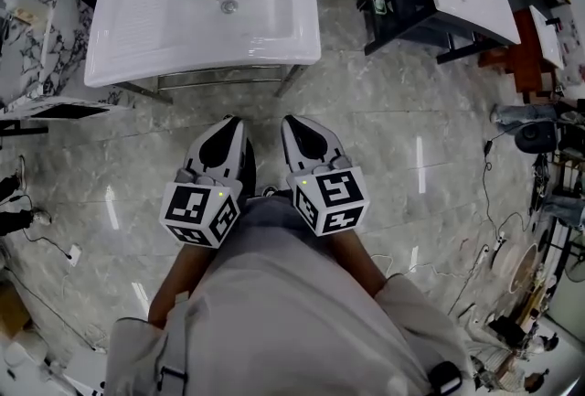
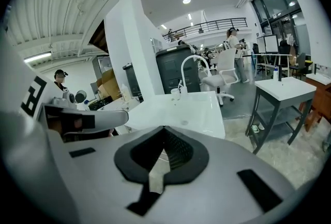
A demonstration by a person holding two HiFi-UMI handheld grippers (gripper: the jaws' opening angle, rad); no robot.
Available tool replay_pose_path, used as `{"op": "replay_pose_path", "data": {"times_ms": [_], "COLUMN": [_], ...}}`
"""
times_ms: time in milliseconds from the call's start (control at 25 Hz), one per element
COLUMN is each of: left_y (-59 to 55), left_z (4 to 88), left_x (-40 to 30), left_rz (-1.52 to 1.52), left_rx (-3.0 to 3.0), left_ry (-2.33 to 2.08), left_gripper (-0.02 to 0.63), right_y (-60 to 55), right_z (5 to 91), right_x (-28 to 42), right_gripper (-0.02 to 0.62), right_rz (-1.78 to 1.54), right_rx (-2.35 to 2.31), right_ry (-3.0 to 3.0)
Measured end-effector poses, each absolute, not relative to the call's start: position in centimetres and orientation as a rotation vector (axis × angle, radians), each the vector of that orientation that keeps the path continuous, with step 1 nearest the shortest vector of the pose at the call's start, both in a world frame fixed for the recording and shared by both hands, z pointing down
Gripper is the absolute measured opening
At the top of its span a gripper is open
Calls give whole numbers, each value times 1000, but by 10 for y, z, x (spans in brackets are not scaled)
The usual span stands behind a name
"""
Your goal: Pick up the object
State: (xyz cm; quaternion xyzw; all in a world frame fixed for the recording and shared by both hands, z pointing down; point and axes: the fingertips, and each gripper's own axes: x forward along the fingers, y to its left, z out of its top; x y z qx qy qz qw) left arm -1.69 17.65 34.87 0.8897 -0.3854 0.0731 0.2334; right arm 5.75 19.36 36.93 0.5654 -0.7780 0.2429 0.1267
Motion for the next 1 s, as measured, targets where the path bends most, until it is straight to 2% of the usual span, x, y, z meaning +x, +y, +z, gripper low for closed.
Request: {"op": "replay_pose_path", "data": {"times_ms": [1000], "left_y": [8], "left_z": [343], "left_x": [-45], "left_rz": [206], "left_rx": [2485], "left_ry": [-911], "left_gripper": [0], "right_y": [26], "right_z": [360], "right_x": [25], "right_gripper": [9], "right_rz": [715], "right_rx": [1692], "right_ry": [-2216]}}
